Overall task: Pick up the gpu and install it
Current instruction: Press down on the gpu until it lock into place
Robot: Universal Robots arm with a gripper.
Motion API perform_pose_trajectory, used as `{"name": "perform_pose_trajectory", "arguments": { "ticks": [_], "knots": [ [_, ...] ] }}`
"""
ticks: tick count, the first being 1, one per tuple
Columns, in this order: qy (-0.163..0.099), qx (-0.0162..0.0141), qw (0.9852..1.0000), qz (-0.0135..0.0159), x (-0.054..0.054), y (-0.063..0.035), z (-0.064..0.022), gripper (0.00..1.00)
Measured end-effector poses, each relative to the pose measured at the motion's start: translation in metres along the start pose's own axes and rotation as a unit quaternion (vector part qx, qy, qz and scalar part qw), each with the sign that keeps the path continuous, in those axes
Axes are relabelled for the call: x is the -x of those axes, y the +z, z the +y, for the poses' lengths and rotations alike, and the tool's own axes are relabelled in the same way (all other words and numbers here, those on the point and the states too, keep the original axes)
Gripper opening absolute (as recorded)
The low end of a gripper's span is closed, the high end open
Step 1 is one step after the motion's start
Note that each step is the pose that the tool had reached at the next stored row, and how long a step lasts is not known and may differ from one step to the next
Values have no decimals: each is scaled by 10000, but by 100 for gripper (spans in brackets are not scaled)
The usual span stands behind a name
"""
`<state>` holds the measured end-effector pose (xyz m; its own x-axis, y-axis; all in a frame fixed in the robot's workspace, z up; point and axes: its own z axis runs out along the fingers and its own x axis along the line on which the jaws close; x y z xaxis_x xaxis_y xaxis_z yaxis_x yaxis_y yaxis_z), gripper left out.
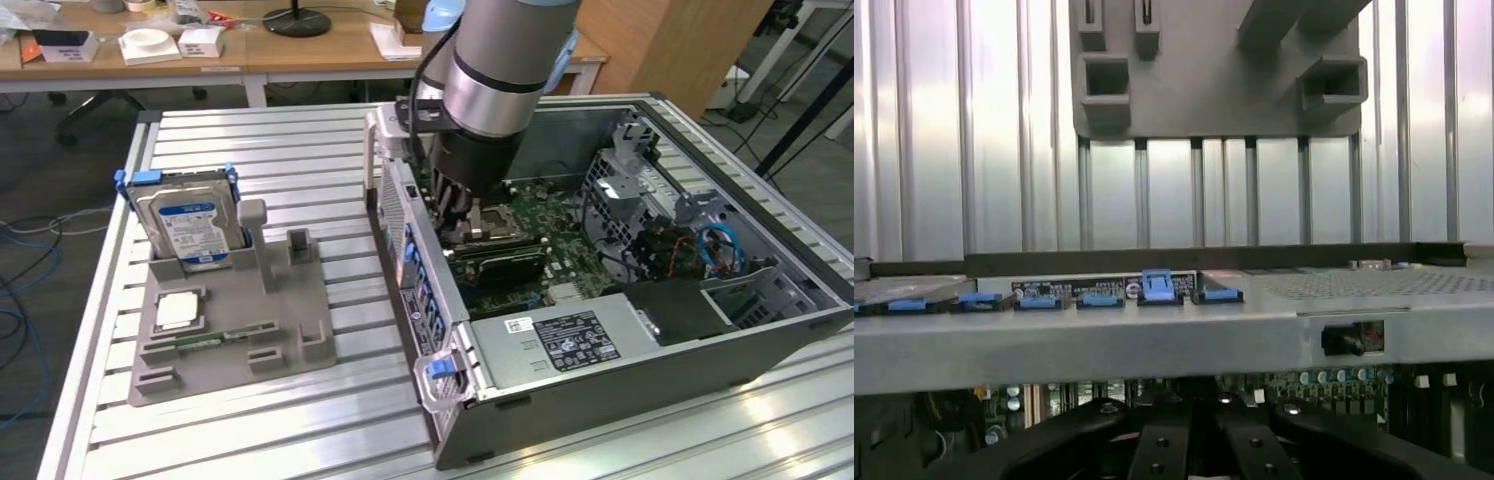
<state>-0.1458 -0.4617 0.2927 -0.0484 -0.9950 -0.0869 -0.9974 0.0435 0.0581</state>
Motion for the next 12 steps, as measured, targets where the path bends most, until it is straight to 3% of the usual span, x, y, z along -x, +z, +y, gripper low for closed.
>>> {"name": "perform_pose_trajectory", "arguments": {
  "ticks": [2,5,6,12],
  "knots": [
    [-4,7,10000,-37,2,-14,-85,11],
    [-9,11,9999,-131,6,-21,-209,11],
    [-10,17,9999,-149,5,-20,-220,11],
    [-10,18,9999,-149,5,-21,-220,11]
  ]
}}
